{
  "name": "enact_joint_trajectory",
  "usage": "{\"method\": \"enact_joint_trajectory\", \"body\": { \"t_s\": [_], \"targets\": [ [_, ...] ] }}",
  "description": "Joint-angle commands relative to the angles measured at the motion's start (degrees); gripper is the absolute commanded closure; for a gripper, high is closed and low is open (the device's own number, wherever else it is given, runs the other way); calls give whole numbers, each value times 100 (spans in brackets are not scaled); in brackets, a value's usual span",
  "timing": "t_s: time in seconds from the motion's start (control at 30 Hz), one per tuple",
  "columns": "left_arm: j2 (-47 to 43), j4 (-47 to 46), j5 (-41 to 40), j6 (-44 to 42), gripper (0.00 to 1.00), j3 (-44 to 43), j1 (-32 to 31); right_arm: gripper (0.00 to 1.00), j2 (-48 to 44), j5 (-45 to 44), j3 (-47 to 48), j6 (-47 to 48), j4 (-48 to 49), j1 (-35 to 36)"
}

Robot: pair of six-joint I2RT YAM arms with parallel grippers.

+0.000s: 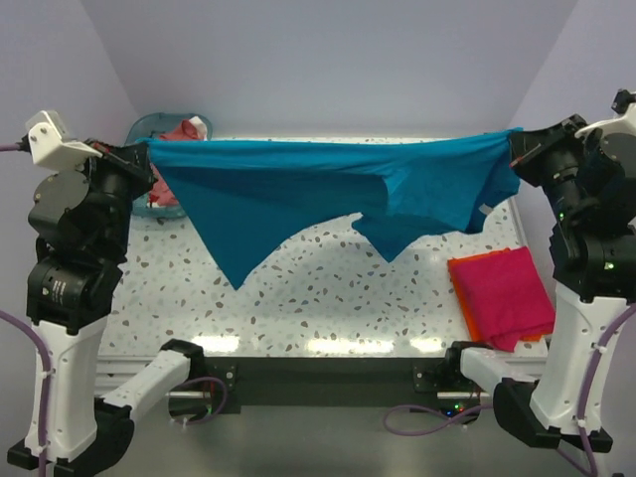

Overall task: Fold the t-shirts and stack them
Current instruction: Flatten the tshirt out

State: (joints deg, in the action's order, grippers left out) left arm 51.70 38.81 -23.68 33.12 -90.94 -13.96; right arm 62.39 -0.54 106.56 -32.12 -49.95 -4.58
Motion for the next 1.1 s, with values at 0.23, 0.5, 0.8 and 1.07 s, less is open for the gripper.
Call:
{"method": "enact_joint_trajectory", "body": {
  "t_s": [0.23,0.5,0.8,1.07],
  "targets": [
    [1780,-1497,574,-438,100,-179,261,100,1766,1353,163,-66,1469,-52],
    [4571,-2580,1979,-316,100,-2363,947,100,3989,1768,2208,-409,2429,-43],
    [5238,-2852,2535,-148,100,-4145,1360,100,4528,1477,3540,-603,2525,-61],
    [3744,-3186,2571,-8,100,-886,1598,100,2921,1530,-158,-576,3114,-61]
  ]
}}
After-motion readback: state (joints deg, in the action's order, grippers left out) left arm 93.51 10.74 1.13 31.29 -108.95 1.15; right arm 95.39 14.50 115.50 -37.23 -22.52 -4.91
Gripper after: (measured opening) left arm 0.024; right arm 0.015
